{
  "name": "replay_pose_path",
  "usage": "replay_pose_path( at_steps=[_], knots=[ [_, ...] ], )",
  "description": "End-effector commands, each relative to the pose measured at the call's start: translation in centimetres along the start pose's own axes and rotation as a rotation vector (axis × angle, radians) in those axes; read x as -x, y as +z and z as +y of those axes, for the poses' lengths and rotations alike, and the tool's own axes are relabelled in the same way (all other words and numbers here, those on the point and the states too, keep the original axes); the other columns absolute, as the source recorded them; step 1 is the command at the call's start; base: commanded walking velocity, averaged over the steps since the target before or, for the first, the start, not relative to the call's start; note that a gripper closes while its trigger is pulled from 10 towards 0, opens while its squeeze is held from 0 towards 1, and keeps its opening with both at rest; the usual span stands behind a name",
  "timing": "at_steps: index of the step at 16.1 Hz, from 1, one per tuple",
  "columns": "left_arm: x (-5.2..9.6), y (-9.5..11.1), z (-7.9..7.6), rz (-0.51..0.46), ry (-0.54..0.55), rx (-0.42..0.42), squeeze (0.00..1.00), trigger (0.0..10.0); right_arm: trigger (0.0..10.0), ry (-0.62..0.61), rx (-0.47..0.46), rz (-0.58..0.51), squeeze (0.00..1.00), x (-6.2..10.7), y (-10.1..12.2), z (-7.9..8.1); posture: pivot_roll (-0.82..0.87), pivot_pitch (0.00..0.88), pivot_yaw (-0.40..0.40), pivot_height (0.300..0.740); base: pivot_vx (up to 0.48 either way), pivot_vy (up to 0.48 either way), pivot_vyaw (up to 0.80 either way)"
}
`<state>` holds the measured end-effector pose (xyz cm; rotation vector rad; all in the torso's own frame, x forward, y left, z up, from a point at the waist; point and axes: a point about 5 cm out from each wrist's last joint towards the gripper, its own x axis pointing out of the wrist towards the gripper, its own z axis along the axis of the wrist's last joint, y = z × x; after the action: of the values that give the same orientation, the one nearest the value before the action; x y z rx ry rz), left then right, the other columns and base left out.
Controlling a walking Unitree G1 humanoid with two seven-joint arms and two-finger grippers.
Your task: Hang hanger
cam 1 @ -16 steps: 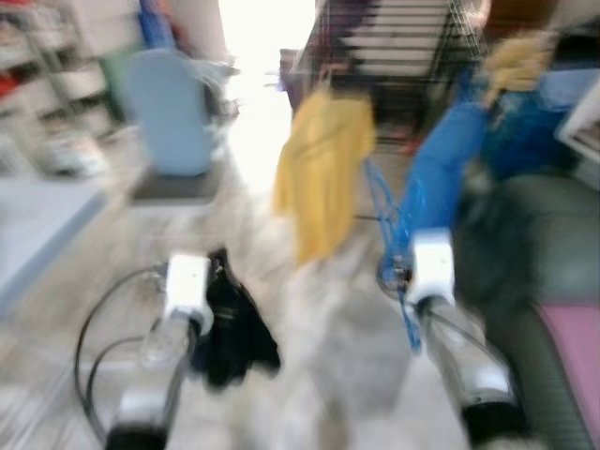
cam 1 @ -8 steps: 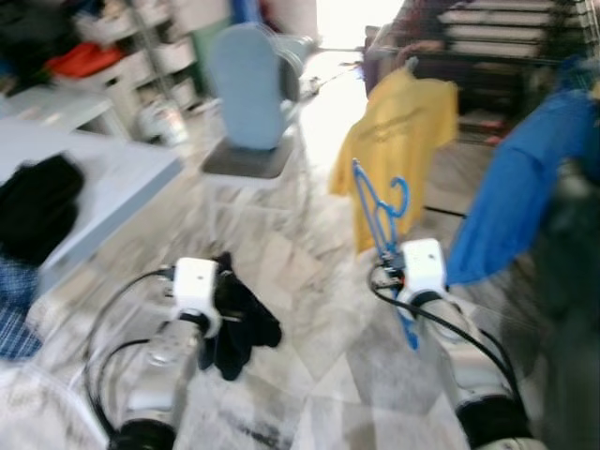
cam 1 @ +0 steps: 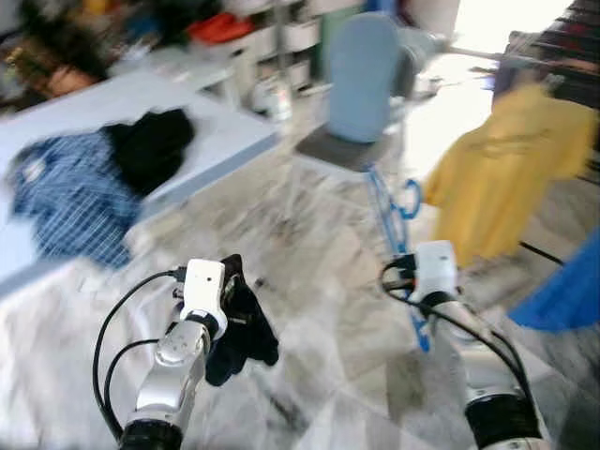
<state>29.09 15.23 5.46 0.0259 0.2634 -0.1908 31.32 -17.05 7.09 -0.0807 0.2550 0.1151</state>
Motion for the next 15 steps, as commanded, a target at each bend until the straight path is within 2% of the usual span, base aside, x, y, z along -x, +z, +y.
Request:
replay_pose_path(
  at_steps=[1, 7, 11, 15],
  knots=[
    [0.06, 0.34, 1.09, 0.0, 0.03, -0.021, 0.0, 10.0, 10.0, 0.045, -0.015, -0.025, 0.0, -0.37, 0.62, 1.34, -0.09, 0.0, 0.058, 0.74, 0.0, 0.0, 0.61],
    [-0.02, 0.19, 1.24, 0.013, 0.025, 0.012, 0.0, 10.0, 10.0, 0.036, -0.039, -0.02, 0.0, -0.45, 0.54, 1.23, -0.09, 0.0, 0.057, 0.74, 0.0, 0.04, 0.0],
    [-0.02, 0.18, 1.21, 0.018, 0.018, 0.018, 0.0, 10.0, 10.0, 0.027, -0.047, -0.015, 0.0, -0.48, 0.48, 1.11, -0.09, 0.0, 0.06, 0.74, 0.0, 0.126, -0.8],
    [-0.06, 0.13, 1.21, 0.025, 0.012, 0.026, 0.0, 10.0, 10.0, 0.02, -0.05, -0.015, 0.0, -0.47, 0.5, 1.08, -0.09, 0.0, 0.062, 0.74, 0.0, 0.48, -0.8]
  ],
)
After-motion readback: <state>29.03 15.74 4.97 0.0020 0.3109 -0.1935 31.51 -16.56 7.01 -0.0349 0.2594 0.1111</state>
